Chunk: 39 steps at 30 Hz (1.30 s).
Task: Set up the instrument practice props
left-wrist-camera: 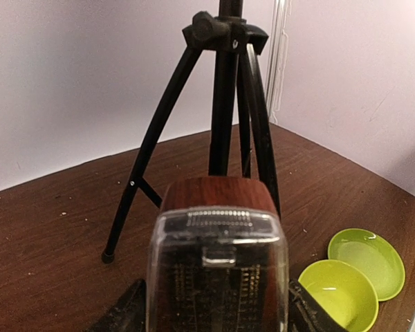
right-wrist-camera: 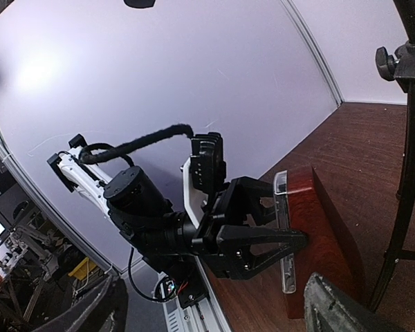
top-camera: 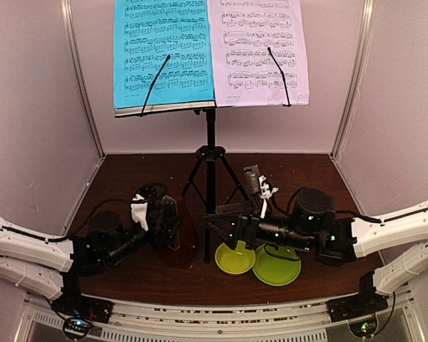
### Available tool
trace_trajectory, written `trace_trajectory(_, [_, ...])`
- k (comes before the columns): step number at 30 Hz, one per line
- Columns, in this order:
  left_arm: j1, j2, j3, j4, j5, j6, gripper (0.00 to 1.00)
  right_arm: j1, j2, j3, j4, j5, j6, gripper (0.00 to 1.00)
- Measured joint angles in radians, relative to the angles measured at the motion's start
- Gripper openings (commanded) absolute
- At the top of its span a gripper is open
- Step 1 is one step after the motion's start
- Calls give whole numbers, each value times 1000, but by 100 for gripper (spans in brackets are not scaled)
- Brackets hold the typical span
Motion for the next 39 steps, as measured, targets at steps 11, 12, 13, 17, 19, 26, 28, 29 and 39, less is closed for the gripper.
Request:
trace_trajectory(11, [18, 116, -64, 143, 61, -52, 16, 0, 3, 3, -27, 0, -21, 90])
trace_trajectory(12, [19, 116, -66, 145, 66, -56, 21, 0, 4, 6, -32, 0, -23, 90])
trace_trajectory(13, [19, 113, -71, 149, 70, -60, 24, 0, 6, 12, -42, 0, -26, 90])
trace_trajectory(17, [19, 60, -98, 117, 87, -68, 38, 0, 16, 43, -80, 0, -37, 90])
trace_trajectory(19, [19, 13, -101, 63, 95, -69, 45, 0, 26, 66, -108, 0, -45, 90])
trace_trajectory(26, [19, -118, -101, -118, 128, -67, 63, 0, 82, 160, -199, 0, -52, 90])
trace_trajectory(28, [19, -140, -98, -156, 136, -66, 67, -2, 104, 190, -227, -1, -51, 90])
trace_trajectory(29, [19, -148, -97, -172, 140, -64, 68, -2, 113, 203, -237, -1, -51, 90])
trace_trajectory(39, [19, -227, -76, -303, 180, -60, 79, -2, 177, 267, -309, -8, -47, 88])
